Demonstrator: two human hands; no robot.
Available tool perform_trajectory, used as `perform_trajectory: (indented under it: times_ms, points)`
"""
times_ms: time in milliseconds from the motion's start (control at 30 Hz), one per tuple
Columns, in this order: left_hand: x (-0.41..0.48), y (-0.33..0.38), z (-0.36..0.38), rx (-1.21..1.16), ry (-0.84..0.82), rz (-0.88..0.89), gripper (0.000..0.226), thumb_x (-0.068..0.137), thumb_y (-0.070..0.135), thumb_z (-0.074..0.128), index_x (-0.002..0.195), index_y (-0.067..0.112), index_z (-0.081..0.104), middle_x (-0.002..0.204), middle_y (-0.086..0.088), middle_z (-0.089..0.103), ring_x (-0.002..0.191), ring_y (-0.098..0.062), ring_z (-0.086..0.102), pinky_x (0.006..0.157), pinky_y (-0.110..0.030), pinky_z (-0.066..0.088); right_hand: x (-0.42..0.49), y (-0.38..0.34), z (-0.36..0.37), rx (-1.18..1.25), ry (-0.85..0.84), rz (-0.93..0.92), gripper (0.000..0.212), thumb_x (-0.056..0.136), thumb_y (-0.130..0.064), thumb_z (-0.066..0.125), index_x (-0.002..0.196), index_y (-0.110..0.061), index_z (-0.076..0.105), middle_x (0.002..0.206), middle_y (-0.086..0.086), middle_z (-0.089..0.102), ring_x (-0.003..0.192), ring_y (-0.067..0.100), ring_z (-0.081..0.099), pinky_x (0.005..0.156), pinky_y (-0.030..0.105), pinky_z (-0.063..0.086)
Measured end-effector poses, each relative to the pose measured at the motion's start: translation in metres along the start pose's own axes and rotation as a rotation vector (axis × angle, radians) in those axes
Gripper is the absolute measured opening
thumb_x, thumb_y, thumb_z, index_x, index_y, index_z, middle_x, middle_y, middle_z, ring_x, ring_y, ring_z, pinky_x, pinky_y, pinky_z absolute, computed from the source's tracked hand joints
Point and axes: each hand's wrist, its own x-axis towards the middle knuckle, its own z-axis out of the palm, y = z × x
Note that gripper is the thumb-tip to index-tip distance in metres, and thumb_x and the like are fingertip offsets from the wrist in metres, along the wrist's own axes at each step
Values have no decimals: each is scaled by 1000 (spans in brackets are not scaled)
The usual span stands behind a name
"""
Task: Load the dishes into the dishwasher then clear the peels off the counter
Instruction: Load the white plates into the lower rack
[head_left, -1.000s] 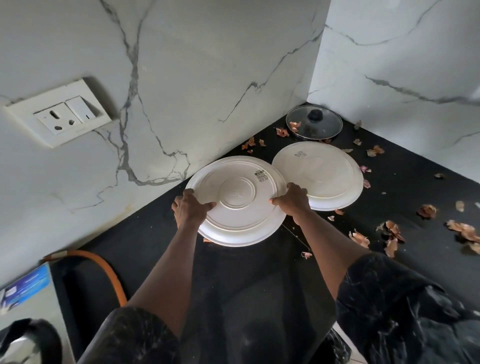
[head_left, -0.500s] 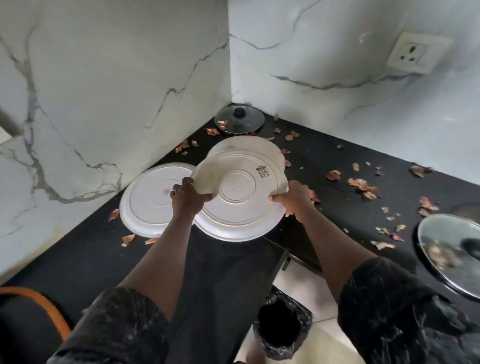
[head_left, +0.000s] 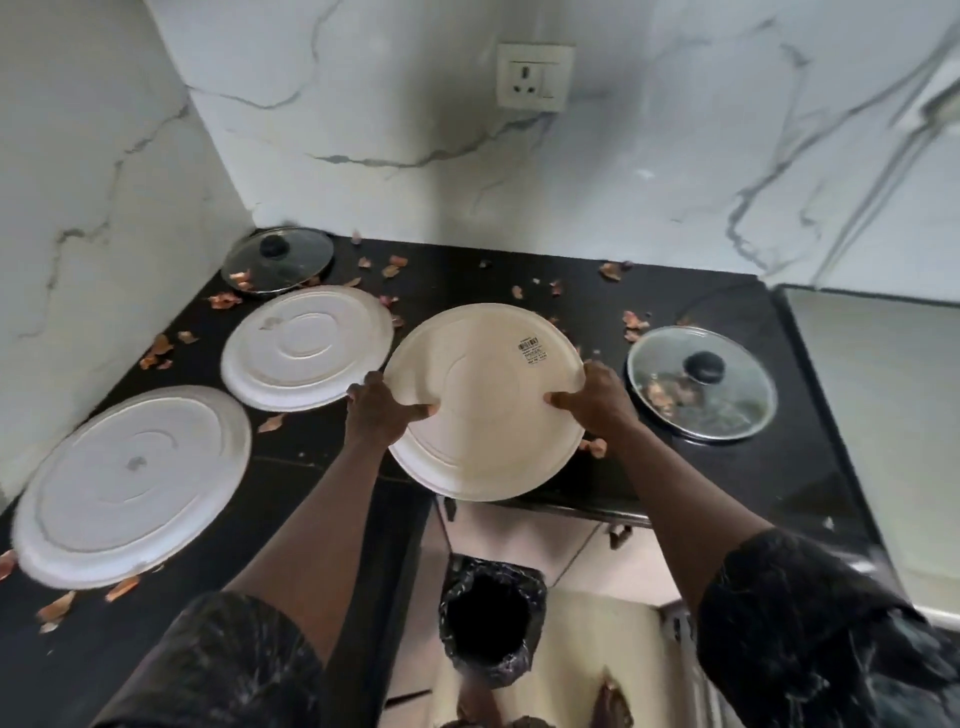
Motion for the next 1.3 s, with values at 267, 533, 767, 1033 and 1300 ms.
perform_trajectory:
  times_ms: [267, 533, 767, 1033, 1300]
  points:
    - [-14, 87, 71, 117, -170, 218, 102, 67, 49, 89, 145, 8, 40, 141, -16, 44, 130, -37, 44, 105, -52, 44, -15, 125, -62, 96, 108, 70, 86, 50, -70, 72, 122, -25, 61, 112, 1, 67, 106, 26, 64, 90, 48, 55]
    - [-65, 184, 160, 175, -359, 374, 92, 73, 45, 86, 144, 9, 40, 141, -16, 38, 125, -36, 49, 100, -48, 45, -90, 223, -139, 138, 294, 257, 70, 75, -41, 86, 130, -7, 59, 125, 11, 66, 116, 32, 61, 86, 32, 46]
    - [-149, 260, 257, 231, -479, 554, 94, 76, 47, 84, 147, 6, 37, 147, -17, 42, 132, -36, 45, 109, -48, 40, -163, 344, -185, 243, 422, 433, 82, 73, -48, 86, 137, -7, 53, 128, 14, 62, 113, 33, 58, 82, 34, 46]
    - [-255, 325, 364, 310, -567, 667, 75, 80, 43, 81, 136, 5, 48, 128, -15, 46, 107, -32, 56, 90, -36, 43, -242, 467, -224, 353, 586, 598, 81, 71, -44, 87, 137, -10, 53, 129, 11, 62, 116, 32, 57, 91, 43, 50]
    - [-375, 360, 452, 416, -603, 919, 70, 80, 40, 79, 133, 4, 48, 128, -18, 46, 113, -42, 57, 94, -44, 46, -341, 547, -212, 542, 788, 881, 83, 71, -46, 87, 136, -10, 48, 127, 13, 61, 114, 33, 59, 88, 42, 51]
